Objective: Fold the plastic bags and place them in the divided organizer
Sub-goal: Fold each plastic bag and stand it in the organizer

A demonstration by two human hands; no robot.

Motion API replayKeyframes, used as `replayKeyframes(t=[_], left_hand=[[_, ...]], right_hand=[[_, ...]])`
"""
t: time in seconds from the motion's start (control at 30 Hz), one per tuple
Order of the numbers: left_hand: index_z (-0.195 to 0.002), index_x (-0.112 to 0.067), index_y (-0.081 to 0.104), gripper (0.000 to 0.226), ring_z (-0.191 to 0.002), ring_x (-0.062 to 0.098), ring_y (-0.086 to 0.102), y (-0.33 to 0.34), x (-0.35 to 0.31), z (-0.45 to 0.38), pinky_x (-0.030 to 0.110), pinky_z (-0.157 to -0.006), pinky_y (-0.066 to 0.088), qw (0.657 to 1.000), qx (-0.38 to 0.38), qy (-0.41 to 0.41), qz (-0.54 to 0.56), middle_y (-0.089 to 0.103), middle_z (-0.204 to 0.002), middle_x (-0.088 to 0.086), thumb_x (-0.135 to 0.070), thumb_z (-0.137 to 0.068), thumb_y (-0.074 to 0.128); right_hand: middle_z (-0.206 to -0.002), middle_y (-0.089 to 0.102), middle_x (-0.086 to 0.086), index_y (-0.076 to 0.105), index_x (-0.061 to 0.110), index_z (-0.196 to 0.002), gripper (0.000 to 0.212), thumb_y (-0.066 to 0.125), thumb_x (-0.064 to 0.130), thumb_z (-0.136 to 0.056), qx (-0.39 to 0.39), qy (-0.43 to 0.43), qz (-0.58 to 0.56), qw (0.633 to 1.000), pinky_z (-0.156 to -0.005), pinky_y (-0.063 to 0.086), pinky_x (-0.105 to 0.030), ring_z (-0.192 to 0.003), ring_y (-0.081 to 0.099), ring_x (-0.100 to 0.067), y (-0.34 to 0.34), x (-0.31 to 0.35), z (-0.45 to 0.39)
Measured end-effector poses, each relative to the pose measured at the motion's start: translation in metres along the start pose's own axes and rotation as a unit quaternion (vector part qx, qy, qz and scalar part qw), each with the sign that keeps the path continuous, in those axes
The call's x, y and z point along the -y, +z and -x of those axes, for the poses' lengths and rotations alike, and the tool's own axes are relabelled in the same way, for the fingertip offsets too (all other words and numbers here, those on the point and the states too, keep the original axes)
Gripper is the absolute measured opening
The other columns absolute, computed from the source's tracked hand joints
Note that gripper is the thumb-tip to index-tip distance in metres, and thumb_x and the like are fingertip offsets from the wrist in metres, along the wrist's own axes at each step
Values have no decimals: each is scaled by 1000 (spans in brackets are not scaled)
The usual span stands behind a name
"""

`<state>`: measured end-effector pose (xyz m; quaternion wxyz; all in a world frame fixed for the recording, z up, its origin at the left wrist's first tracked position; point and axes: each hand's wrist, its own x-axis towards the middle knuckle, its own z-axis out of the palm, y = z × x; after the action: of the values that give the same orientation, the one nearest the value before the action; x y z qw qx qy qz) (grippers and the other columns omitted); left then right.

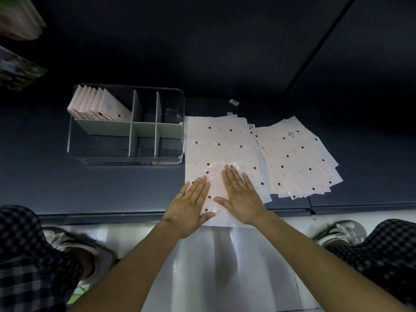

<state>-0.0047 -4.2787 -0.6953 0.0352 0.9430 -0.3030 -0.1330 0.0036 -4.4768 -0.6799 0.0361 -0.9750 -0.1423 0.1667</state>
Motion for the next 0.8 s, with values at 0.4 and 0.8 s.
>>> replayKeyframes(t=[0.4, 0.8], left_hand=[[-150, -16, -7, 78, -143, 9, -15, -3, 1, -7, 26, -113, -16, 994, -20, -16, 103, -16, -157, -2, -61, -95, 23], [-69, -11, 60, 17, -63, 16, 50, -109, 62, -21, 29, -58, 36, 871, -149, -121, 451, 62, -69, 11, -16, -83, 69]], right_hand=[[-66, 66, -1, 70, 14, -65, 27, 86, 6, -44, -190, -130, 116, 966, -52, 51, -21, -58, 62, -16, -21, 18, 19], [-90, 67, 0, 61, 17, -109, 19, 49, 24, -97, -222, -6, -171, 960, -65, 41, -28, -74, 55, -16, -136, 39, -12]])
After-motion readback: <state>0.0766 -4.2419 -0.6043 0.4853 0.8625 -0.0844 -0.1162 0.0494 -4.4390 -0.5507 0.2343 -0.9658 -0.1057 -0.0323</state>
